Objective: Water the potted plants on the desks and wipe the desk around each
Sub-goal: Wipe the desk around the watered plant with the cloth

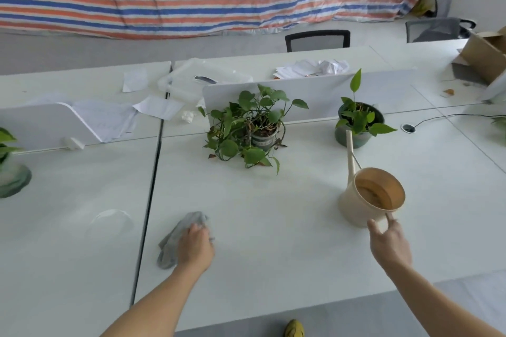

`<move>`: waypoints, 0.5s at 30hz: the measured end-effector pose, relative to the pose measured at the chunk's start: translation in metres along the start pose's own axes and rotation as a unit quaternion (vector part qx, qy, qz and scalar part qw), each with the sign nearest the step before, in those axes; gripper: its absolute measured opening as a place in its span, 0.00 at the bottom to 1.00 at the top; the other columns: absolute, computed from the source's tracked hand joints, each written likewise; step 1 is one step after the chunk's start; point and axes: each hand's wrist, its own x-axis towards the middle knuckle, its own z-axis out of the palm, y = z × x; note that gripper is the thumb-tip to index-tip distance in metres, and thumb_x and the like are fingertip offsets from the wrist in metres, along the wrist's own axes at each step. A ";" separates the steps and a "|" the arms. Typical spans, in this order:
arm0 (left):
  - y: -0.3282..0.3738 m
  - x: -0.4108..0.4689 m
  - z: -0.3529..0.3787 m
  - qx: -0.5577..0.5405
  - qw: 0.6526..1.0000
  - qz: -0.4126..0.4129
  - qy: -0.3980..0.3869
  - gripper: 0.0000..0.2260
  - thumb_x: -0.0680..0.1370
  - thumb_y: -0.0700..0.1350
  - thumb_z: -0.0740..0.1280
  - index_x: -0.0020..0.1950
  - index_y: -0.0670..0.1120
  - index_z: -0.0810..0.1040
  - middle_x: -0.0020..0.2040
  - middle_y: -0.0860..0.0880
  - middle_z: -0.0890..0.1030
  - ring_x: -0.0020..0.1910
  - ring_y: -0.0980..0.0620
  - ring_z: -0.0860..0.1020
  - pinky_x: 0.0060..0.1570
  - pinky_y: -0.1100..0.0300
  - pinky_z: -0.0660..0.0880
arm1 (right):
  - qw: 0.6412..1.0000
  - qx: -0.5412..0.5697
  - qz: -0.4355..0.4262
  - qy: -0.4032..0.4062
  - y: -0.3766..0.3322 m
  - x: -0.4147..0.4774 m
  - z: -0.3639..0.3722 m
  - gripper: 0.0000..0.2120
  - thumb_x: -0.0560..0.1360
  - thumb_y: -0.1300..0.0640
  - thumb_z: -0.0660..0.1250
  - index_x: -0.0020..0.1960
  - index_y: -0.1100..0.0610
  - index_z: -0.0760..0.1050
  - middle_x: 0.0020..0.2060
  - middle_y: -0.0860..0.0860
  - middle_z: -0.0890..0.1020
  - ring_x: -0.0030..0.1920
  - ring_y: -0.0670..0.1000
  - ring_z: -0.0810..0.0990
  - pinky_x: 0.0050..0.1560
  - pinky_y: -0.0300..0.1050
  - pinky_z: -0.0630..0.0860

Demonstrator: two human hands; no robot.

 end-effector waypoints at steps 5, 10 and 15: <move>-0.073 -0.010 0.014 0.015 0.998 -0.066 -0.020 0.19 0.80 0.49 0.60 0.71 0.52 0.67 0.64 0.47 0.70 0.62 0.46 0.71 0.56 0.54 0.70 | 0.998 -0.050 -0.016 0.019 -0.026 -0.064 0.042 0.33 0.80 0.49 0.63 0.80 0.56 0.54 0.79 0.58 0.56 0.75 0.63 0.59 0.66 0.65 0.67; -0.099 -0.033 0.024 -0.105 0.994 -0.001 -0.026 0.07 0.76 0.39 0.63 0.42 0.51 0.76 0.47 0.50 0.75 0.52 0.48 0.74 0.44 0.57 0.73 | 0.972 -0.093 -0.139 -0.165 -0.062 -0.118 0.116 0.18 0.80 0.50 0.64 0.68 0.55 0.75 0.65 0.55 0.79 0.63 0.54 0.78 0.57 0.47 0.74; -0.099 -0.047 0.009 -0.320 0.946 -0.010 -0.044 0.19 0.70 0.28 0.60 0.31 0.53 0.73 0.35 0.52 0.77 0.32 0.57 0.74 0.29 0.71 0.68 | 0.938 0.021 -0.074 -0.339 -0.115 -0.160 0.184 0.09 0.78 0.51 0.68 0.51 0.56 0.81 0.44 0.51 0.82 0.44 0.52 0.80 0.44 0.48 0.78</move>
